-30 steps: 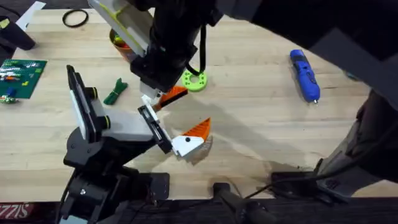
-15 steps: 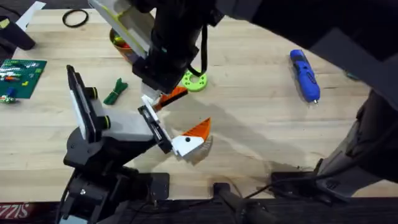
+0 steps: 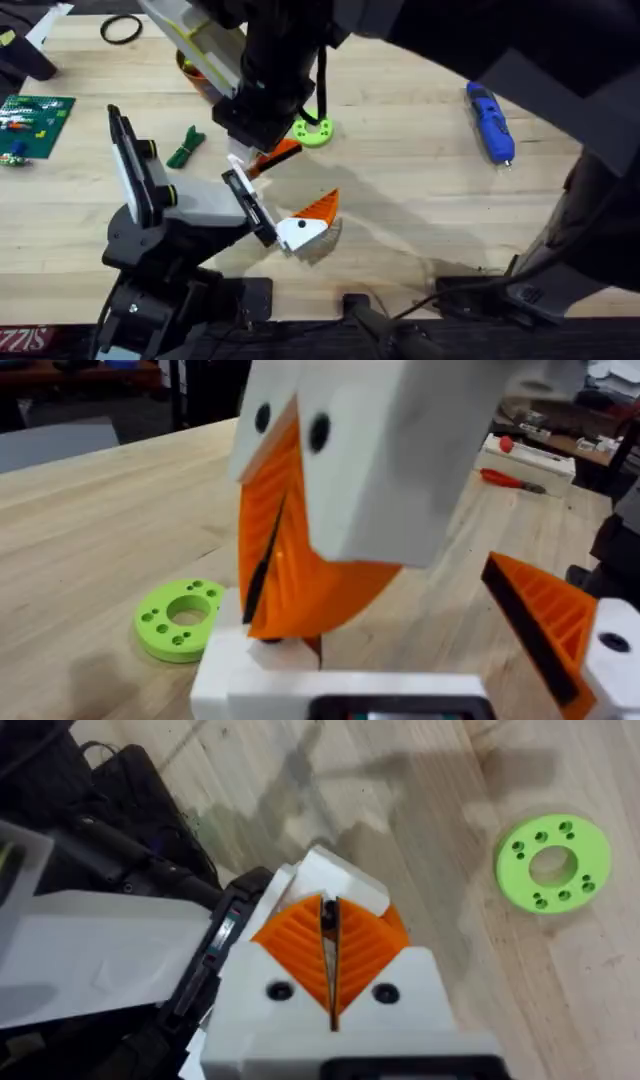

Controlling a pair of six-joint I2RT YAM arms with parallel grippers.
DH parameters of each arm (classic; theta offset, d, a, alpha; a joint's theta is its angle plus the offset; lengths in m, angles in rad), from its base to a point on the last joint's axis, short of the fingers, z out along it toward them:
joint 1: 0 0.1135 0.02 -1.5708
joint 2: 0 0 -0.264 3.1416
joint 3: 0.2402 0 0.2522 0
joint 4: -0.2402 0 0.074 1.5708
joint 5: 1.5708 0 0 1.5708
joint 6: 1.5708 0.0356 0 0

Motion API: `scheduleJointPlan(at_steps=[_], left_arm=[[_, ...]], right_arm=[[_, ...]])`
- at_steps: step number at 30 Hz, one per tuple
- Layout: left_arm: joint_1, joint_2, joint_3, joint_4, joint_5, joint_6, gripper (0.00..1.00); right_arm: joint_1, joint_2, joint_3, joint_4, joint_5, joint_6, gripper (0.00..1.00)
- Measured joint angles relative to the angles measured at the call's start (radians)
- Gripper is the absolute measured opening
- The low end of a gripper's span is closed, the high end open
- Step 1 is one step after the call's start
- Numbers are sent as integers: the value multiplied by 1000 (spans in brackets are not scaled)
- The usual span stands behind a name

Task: Pick up the gripper from the table and insert it into the empty holder that is missing its gripper. Then pick up a screw, insert it into the mounting hole, and use the screwdriver to tighten it. Finally, clean up the table by picking up the vegetable and placing it into the bucket.

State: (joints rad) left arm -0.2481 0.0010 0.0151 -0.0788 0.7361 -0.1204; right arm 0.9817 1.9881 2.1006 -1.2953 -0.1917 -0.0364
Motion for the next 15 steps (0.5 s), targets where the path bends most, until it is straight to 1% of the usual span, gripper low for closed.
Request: scheduleJointPlan(at_steps=[3,5,6,8,9,11,12,13,14,15], left_arm=[[0,0,0,0,0,0,986],[0,0,0,0,0,0,986],[0,0,0,0,-1,0,987],[0,0,0,0,-1,-1,986],[0,0,0,0,-1,-2,987],[0,0,0,0,-2,-5,987],[0,0,0,0,-3,-6,987],[0,0,0,0,-3,-8,987],[0,0,0,0,-4,-8,987],[0,0,0,0,-4,-8,986]], right_arm=[[0,0,0,0,0,0,8],[0,0,0,0,-1,4,85],[1,0,0,-1,-4,4,159],[2,0,0,0,-5,7,223],[4,0,0,-1,-8,9,283],[4,0,0,-2,-8,7,370],[4,0,0,-2,-8,10,455],[4,0,0,-2,-5,10,575],[2,0,0,-2,2,9,652],[-1,0,0,-3,7,11,708]])
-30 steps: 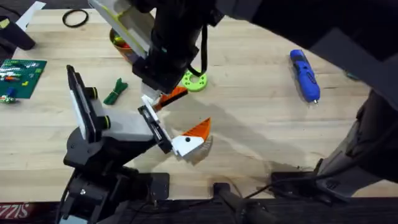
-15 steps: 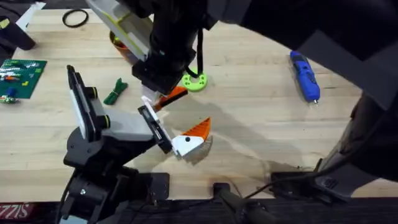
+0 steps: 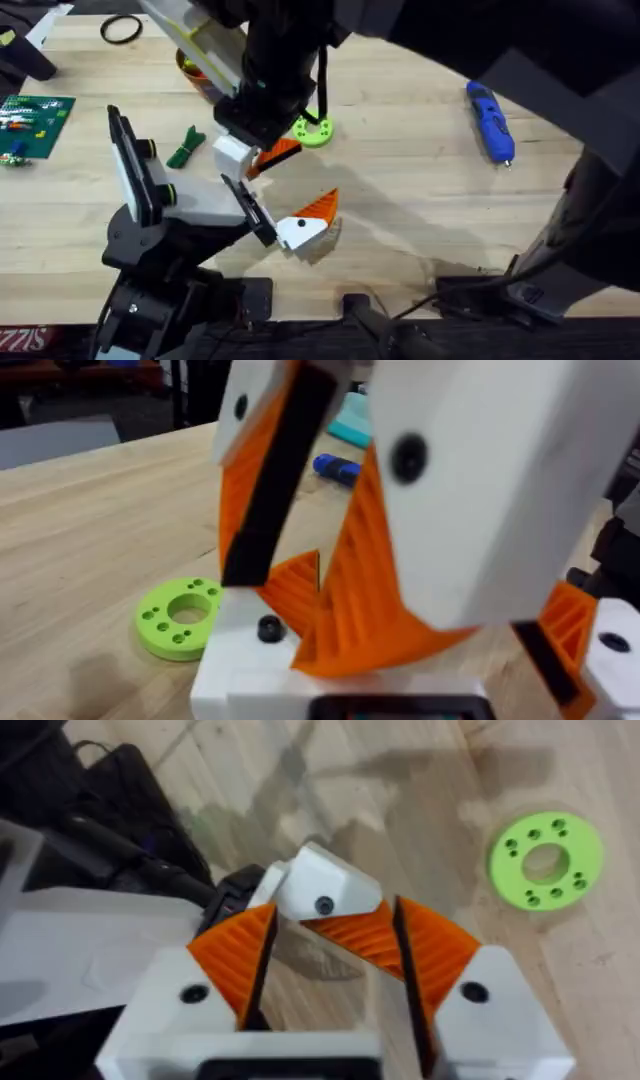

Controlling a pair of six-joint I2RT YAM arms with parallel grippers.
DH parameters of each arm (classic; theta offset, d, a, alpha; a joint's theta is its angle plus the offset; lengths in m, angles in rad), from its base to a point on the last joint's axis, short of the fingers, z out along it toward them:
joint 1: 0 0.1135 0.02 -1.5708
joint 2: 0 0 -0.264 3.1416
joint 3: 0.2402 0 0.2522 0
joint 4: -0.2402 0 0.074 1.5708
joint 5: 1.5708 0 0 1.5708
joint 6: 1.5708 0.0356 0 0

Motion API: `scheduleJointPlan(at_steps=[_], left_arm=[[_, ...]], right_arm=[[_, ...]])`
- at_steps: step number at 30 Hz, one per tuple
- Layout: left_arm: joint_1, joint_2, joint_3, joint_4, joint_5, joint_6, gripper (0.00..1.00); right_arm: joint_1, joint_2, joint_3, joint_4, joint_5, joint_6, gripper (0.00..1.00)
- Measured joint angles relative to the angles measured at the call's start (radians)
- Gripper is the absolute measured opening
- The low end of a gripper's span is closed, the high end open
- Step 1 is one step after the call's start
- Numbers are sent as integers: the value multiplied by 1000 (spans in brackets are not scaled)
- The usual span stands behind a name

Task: Pick up the gripper from the table and insert it into the empty holder that is missing its gripper. Then pick up a screw, insert it into the mounting hole, and use the screwdriver to tighten it. Finally, clean up the table by picking up the vegetable and placing it into the bucket.

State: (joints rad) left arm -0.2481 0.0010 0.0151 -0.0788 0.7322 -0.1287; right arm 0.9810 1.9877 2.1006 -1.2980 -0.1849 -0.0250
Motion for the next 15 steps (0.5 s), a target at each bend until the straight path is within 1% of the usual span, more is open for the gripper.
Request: scheduleJointPlan(at_steps=[4,6,9,15], left_arm=[[0,0,0,0,-1,0,987],[0,0,0,0,-3,0,987],[0,0,0,0,-3,-1,987],[0,0,0,0,-3,-2,987]], right_arm=[[-8,0,0,0,16,-2,904],[-11,0,0,0,23,-3,951],[-12,0,0,0,30,-4,992],[-12,0,0,0,31,-4,995]])
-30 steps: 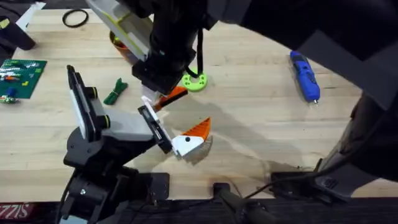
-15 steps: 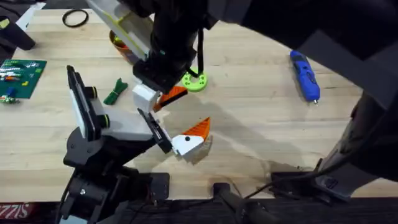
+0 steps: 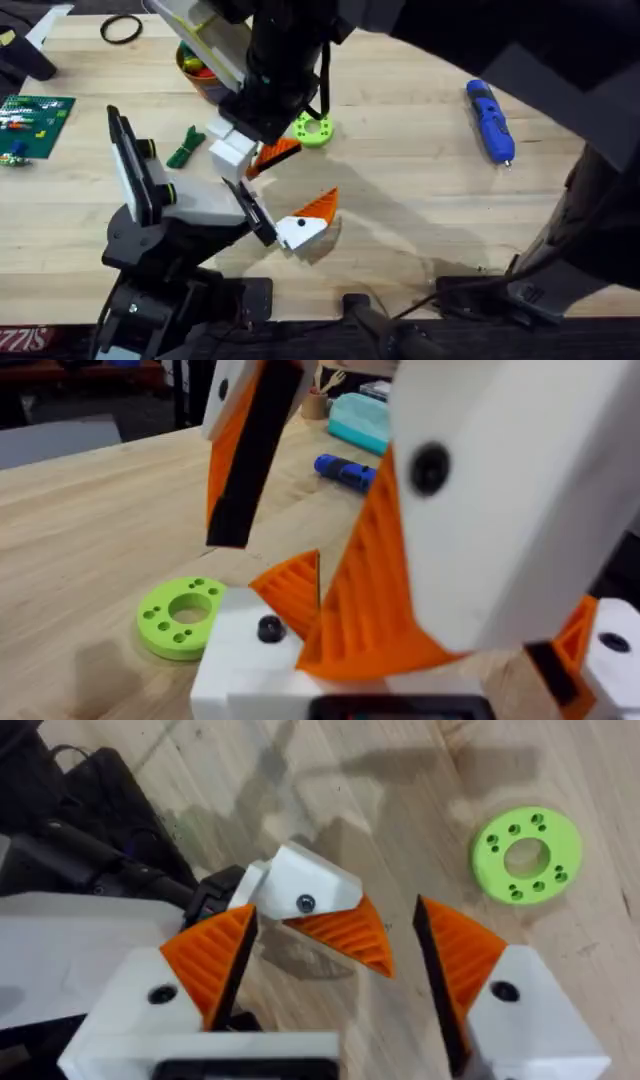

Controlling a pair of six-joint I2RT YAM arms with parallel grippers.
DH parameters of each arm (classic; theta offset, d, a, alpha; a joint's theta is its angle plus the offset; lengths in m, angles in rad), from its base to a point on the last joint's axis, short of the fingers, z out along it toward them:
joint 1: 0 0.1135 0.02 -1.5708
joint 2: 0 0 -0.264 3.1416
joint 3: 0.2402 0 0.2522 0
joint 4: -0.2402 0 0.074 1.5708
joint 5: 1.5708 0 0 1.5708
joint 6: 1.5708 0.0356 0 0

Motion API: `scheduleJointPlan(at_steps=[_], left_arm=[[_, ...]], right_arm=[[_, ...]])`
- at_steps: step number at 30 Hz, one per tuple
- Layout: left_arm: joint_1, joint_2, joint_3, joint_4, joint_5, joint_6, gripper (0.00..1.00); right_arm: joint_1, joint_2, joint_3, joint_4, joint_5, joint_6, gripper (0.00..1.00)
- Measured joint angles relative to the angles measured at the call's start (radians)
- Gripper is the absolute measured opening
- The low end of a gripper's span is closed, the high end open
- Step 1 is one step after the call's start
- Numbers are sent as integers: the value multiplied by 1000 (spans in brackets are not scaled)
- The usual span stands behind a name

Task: Pick up the gripper from the table and insert it into the empty holder that is missing its gripper. Then pick up a screw, insert it into the mounting hole, and use the screwdriver to tighten it. Finally, clean up the table by picking up the vegetable and placing it into the bucket.

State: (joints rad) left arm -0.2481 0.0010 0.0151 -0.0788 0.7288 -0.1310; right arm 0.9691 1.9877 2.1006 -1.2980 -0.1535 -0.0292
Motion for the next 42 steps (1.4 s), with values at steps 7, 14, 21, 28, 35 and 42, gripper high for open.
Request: scheduleJointPlan(at_steps=[7,14,21,28,35,42], left_arm=[[0,0,0,0,0,0,986],[0,0,0,0,0,0,986],[0,0,0,0,1,4,987],[0,0,0,0,1,4,986],[0,0,0,0,1,4,986],[0,0,0,0,1,4,987]], right_arm=[[-3,0,0,0,-2,0,995],[-7,-1,0,0,-5,0,995],[-53,-1,0,-5,-32,0,995],[-169,-18,-1,-45,-35,0,995],[-275,-56,-1,-97,-34,0,996],[-364,-58,-1,-141,-2,-1,996]])
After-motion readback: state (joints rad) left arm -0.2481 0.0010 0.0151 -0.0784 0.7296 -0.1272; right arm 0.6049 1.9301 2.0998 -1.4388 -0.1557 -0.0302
